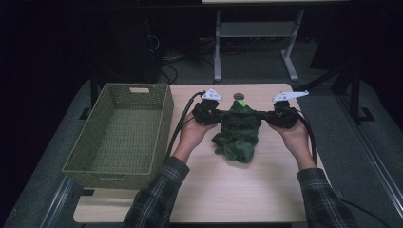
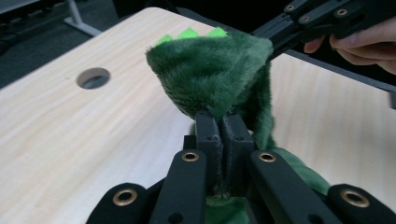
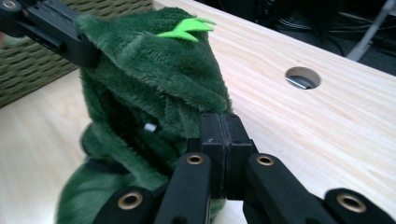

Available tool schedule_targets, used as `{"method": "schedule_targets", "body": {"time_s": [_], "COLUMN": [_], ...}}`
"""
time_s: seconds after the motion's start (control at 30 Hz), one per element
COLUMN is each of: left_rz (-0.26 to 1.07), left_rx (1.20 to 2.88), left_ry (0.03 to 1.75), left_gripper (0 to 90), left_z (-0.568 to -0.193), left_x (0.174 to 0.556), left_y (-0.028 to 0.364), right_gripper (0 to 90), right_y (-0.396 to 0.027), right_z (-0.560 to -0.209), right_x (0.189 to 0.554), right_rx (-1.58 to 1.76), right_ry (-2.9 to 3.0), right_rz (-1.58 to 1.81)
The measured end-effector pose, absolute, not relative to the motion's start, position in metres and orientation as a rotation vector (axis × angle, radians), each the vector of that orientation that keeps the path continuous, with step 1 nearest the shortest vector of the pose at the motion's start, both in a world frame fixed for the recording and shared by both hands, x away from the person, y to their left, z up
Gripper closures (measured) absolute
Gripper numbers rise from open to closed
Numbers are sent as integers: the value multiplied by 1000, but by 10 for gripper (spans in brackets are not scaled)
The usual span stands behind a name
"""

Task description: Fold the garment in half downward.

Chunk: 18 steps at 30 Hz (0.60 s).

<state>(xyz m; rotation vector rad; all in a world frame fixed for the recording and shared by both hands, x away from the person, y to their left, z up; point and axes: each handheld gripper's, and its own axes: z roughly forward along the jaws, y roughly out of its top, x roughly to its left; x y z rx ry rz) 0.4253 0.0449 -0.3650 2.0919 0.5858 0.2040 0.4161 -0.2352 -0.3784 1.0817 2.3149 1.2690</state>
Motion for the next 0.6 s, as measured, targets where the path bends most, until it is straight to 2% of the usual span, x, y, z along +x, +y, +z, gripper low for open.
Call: {"method": "schedule_targets", "body": {"time_s": [0.2, 0.6], "left_rz": [219, 169], "left_rx": [2106, 2152], "left_ry": [549, 501], "left_gripper": [870, 869], "left_z": [-371, -387], "left_x": [406, 385], "left_y": [43, 51], "right_gripper": [896, 896], "right_y": [-235, -232], "right_z": [-383, -400], "right_x": [398, 363], "right_rx": [1045, 1011], "right_ry": [2331, 2371], "right_rz": [1284, 1309]}}
